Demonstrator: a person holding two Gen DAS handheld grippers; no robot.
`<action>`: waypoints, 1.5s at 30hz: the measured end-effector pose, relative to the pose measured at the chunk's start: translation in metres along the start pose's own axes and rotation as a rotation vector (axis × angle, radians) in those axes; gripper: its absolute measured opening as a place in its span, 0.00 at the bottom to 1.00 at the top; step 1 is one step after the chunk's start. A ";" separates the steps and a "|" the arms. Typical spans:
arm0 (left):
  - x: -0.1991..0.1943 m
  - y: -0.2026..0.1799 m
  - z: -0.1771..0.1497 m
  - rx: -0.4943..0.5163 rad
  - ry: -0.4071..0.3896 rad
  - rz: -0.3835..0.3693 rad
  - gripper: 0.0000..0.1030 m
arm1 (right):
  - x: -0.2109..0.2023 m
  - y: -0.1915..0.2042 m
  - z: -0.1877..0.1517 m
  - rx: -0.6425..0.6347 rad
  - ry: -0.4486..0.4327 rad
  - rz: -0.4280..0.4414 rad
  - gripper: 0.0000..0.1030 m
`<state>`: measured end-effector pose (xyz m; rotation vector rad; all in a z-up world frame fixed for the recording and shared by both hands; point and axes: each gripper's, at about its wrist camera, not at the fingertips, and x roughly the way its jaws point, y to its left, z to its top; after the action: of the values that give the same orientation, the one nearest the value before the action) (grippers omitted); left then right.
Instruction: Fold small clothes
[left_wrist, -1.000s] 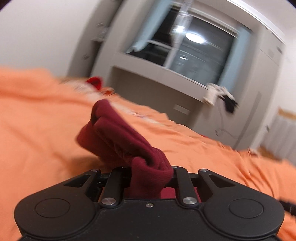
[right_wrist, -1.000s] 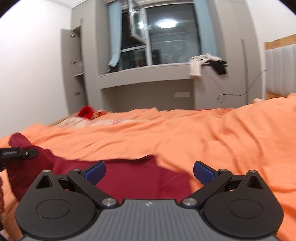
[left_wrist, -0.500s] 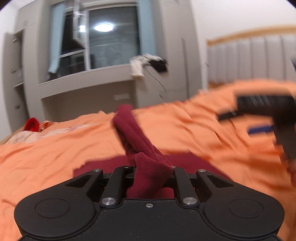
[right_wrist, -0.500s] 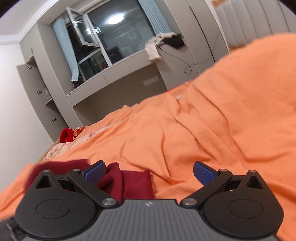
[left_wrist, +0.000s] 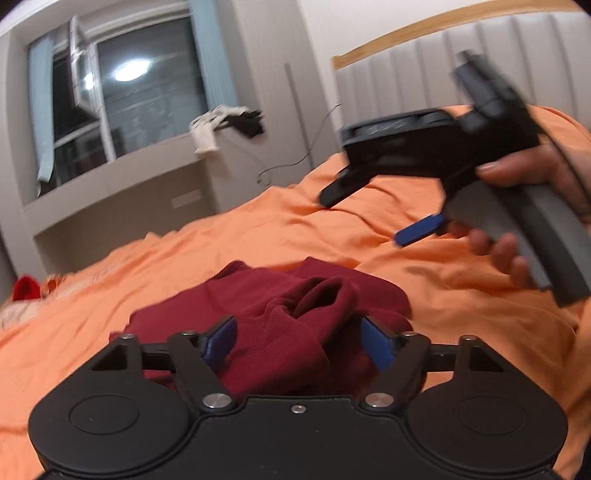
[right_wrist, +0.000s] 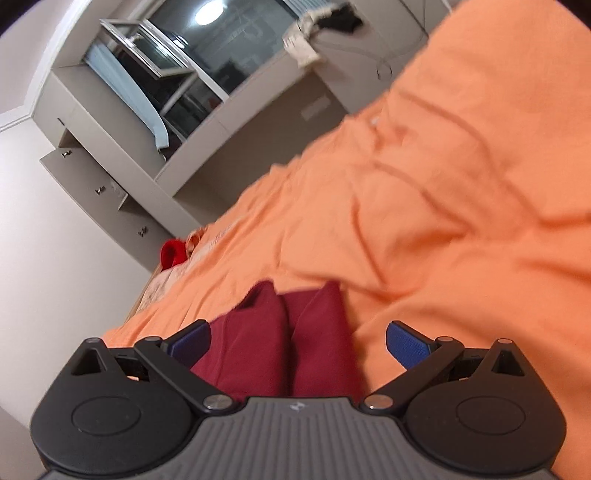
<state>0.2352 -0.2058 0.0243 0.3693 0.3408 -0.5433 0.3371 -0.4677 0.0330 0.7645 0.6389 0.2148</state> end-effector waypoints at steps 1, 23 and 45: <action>-0.003 0.000 -0.002 0.015 -0.005 -0.005 0.80 | 0.004 -0.002 -0.002 0.025 0.008 0.030 1.00; -0.029 0.007 -0.027 0.112 -0.142 0.048 0.27 | 0.042 0.023 -0.034 -0.111 0.083 0.029 0.25; 0.003 -0.038 -0.008 0.115 -0.140 -0.031 0.13 | -0.007 0.028 -0.010 -0.236 -0.146 -0.054 0.08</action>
<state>0.2148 -0.2336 0.0065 0.4348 0.1812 -0.6170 0.3266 -0.4448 0.0499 0.5300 0.4848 0.1787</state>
